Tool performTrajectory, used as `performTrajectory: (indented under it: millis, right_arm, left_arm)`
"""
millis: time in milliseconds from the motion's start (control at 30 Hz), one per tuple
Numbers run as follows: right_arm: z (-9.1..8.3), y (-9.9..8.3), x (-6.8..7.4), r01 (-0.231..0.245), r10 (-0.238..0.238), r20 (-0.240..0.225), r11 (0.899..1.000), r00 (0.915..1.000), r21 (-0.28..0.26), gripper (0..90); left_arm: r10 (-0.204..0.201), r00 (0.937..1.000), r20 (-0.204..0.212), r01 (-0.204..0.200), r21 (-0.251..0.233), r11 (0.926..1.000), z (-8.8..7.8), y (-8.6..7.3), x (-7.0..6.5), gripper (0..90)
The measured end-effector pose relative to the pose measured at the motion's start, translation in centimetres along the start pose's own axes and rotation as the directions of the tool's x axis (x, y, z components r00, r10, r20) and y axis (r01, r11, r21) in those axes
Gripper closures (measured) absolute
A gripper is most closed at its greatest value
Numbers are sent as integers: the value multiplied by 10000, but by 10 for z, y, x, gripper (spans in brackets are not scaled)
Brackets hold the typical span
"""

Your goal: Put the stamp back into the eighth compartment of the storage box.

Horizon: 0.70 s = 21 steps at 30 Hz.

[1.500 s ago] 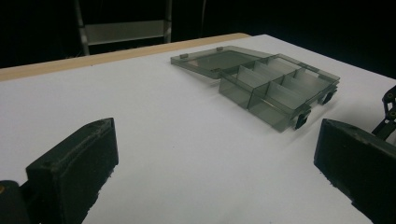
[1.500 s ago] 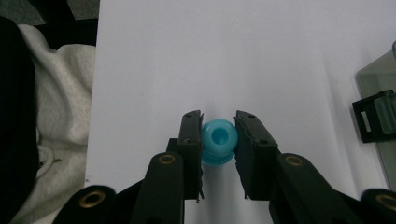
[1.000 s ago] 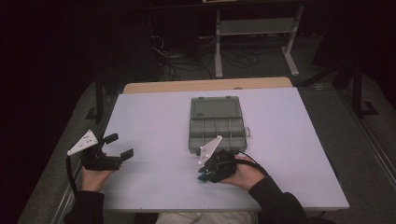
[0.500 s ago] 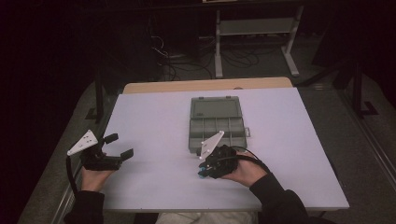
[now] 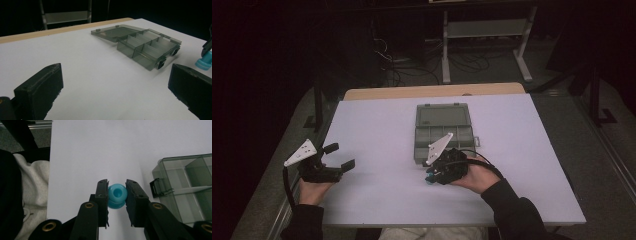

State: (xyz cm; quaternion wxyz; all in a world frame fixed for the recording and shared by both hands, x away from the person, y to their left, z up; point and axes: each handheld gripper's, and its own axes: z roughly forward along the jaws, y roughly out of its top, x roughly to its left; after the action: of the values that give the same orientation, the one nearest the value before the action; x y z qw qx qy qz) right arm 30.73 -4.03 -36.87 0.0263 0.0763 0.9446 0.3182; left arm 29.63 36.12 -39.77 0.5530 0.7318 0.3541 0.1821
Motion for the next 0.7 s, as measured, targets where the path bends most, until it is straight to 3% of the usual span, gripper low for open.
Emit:
performTrajectory:
  millis: [567,700]
  right_arm:
    - [-17,0,-15,-350,357,430,9992,9984,-170,713]
    - [-20,-2,-18,-445,459,494,9986,9977,-282,714]
  left_arm:
    - [-44,10000,38,44,-15,10000,0,0,0,0]
    - [122,9999,36,-122,123,9999,1,0,-1,0]
